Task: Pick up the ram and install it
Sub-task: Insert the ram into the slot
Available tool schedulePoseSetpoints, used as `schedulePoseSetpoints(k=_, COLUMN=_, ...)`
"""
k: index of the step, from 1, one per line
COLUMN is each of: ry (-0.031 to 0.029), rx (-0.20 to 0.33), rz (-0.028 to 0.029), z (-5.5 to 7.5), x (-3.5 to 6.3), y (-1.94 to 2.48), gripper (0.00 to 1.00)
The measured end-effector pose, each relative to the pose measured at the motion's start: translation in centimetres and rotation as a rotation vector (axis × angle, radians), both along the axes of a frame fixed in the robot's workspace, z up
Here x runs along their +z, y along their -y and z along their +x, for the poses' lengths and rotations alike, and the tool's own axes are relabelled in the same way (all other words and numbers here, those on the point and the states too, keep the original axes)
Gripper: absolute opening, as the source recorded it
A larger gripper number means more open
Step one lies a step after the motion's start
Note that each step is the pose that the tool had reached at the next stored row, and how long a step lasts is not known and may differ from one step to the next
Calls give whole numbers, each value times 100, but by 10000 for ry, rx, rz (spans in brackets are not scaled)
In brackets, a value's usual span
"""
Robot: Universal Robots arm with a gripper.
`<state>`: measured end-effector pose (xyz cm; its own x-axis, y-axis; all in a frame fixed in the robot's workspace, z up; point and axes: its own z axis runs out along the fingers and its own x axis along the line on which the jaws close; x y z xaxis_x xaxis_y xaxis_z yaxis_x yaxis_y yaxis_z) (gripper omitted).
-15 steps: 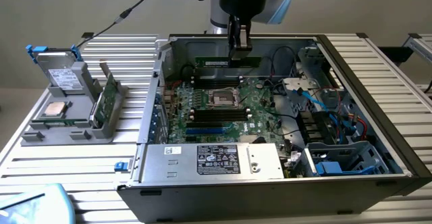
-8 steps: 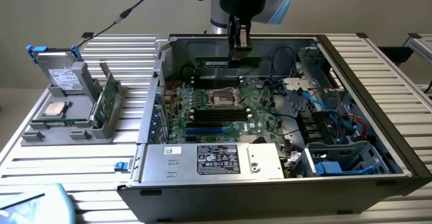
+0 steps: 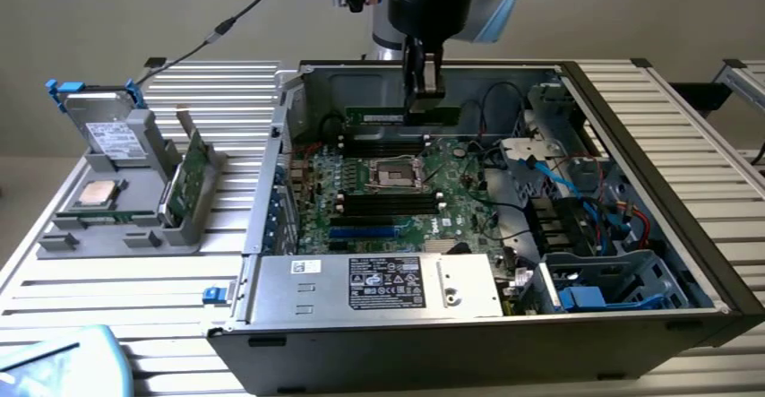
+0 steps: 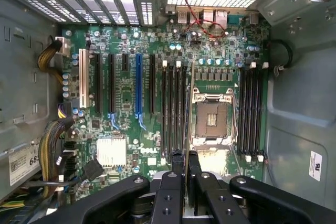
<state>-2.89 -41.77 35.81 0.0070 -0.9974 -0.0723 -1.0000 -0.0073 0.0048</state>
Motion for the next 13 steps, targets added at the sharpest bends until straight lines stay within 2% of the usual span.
schedulePoseSetpoints(k=13, ry=0, rx=204, rz=1, z=-1, x=-238, y=0, gripper=14)
